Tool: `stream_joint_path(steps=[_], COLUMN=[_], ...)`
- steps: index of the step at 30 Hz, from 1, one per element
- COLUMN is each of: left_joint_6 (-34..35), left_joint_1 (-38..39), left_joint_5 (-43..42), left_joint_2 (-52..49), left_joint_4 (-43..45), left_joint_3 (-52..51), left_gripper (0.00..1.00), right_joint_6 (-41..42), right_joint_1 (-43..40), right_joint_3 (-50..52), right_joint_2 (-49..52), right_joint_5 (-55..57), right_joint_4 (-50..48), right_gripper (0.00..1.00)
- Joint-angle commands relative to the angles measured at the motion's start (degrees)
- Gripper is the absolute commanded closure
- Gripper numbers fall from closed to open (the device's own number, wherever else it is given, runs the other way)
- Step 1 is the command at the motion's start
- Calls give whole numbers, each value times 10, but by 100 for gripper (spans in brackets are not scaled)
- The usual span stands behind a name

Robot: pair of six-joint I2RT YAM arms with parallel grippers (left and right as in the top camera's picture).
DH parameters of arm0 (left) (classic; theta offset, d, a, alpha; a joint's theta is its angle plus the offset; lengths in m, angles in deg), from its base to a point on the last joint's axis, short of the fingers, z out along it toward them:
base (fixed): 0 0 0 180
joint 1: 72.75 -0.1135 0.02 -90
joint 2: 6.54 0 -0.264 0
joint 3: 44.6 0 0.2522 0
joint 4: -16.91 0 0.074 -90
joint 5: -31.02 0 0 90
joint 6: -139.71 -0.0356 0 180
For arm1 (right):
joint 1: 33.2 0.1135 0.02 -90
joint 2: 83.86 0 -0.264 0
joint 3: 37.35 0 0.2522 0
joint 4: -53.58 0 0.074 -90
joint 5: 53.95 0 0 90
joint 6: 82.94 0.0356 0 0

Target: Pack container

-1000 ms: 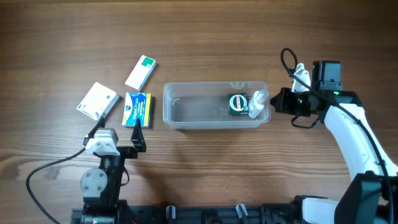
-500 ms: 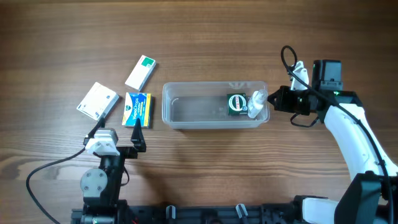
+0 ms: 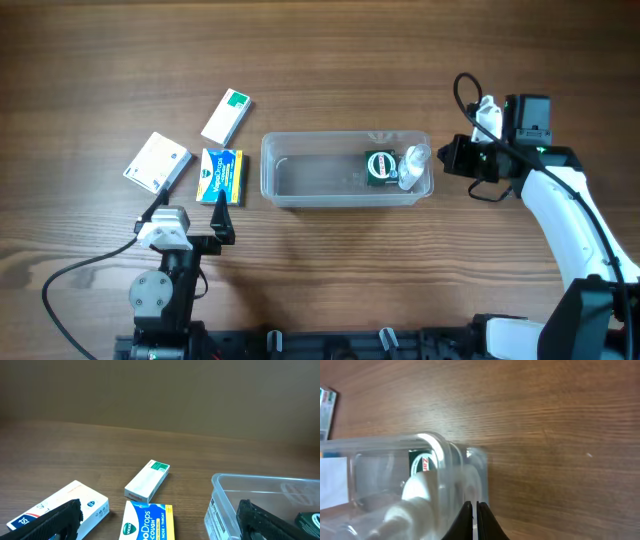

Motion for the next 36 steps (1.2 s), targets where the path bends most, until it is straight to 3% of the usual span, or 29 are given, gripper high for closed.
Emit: stream_joint_path(steps=[1,16,29,32,33,34,35,36], left_joint_6=[6,6,6,6,6,6,6,6], left_joint_1=[3,3,3,3,3,3,3,3], left_joint_5=[-9,-9,-9,-9,-9,-9,-9,-9], left_joint_2=[4,4,4,4,4,4,4,4], left_joint_4=[1,1,1,1,1,1,1,1], left_joint_3=[-5,-5,-5,-5,-5,-5,-5,-5], left_gripper=[0,0,0,0,0,0,0,0], right_joint_6=[10,-17,-30,-26,-26,-26,-26,-26], right_joint_1=[2,23,23,23,23,23,23,23], right_joint_3=[5,5,4,4,4,4,4,4], right_joint_2=[25,74,74,74,73,73,73,73], right_joint_5=[16,-61,-40,56,87,122,150,179], right_joint_4=[6,-12,-41,-63,-70,-78,-85,-91], right_gripper=[96,96,94,78,56,23,5,0])
